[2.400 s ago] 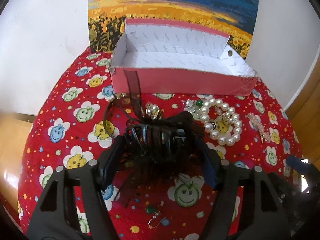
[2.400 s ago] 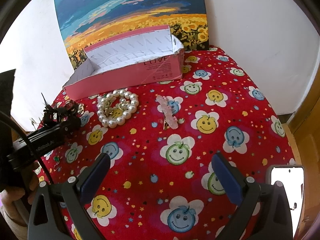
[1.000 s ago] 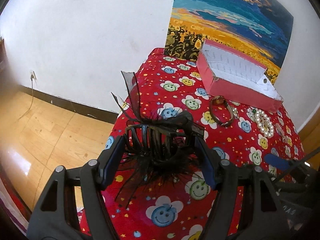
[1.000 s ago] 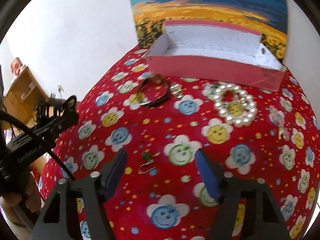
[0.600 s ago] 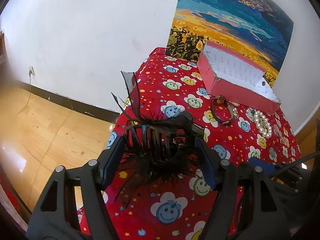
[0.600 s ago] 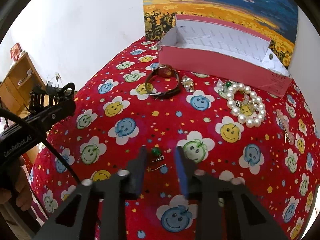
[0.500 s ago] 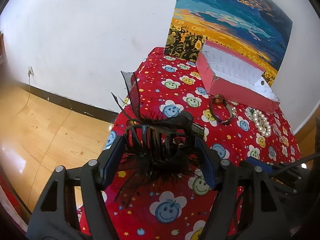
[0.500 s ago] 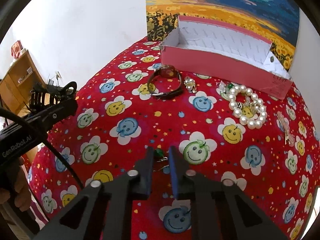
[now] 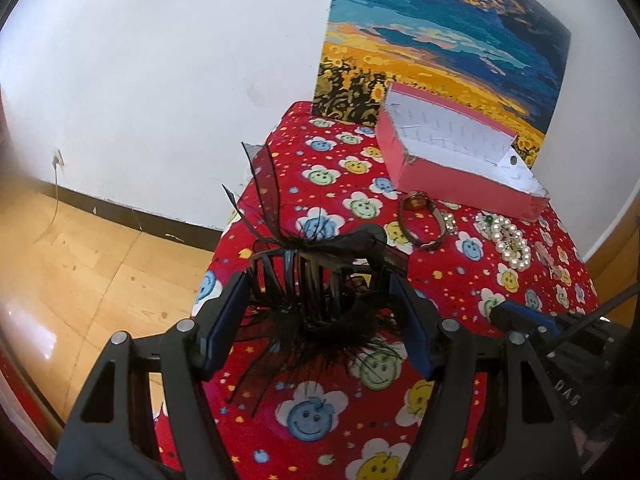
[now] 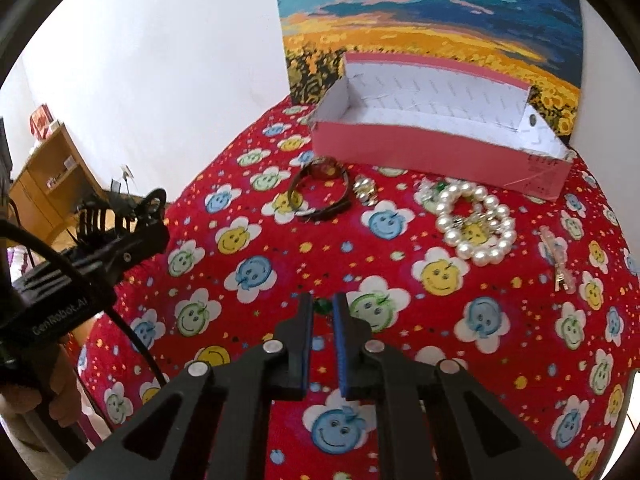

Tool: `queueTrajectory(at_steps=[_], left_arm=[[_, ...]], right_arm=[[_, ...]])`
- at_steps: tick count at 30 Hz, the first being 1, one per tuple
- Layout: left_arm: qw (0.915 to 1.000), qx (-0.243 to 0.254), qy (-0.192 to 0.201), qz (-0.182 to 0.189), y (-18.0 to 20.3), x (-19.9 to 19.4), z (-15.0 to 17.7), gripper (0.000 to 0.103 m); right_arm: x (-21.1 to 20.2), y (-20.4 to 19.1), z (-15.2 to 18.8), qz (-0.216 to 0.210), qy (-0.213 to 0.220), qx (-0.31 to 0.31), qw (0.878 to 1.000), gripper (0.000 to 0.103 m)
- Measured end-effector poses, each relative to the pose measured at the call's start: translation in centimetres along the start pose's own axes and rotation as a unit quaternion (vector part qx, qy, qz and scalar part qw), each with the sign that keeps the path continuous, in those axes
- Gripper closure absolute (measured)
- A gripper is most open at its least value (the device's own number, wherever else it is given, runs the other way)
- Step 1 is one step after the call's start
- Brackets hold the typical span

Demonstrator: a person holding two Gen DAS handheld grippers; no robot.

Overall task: Organize jewelry
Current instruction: 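Carry both items into the pink box and open both grippers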

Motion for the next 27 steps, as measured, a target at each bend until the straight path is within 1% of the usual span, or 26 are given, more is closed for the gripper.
queueTrajectory(at_steps=[7, 14, 21, 27], left_arm=[[0.9997, 0.022, 0.008, 0.009, 2.1, -0.5, -1.7, 0.039], [0.9982, 0.048, 0.016, 0.031, 4.7, -0.1, -4.2, 0.039], [0.9969, 0.06, 0.023, 0.044, 7.2, 1.6, -7.4, 0.039], [0.9952, 0.075, 0.032, 0.054, 9.4, 3.8, -10.4, 0.039]], right_arm=[[-2.3, 2.1, -1.5, -0.003, 0.021, 0.014, 1.0, 0.092], [-4.2, 5.3, -3.9, -0.003, 0.045, 0.034, 0.998, 0.092], [-4.9, 8.2, -7.2, 0.013, 0.065, 0.037, 0.997, 0.092], [-4.2, 11.0, -10.4, 0.028, 0.073, 0.038, 0.996, 0.092]])
Point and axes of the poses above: each gripper's, at about its wrist camera, not at the fingertips, and x roughly the way its jaws point, y to its right, z to its underside, the point moved 2 cm from there along x, roughly the way its jaws point, and after that the axes turned 5 degrees about x, right-handed, at the moved point
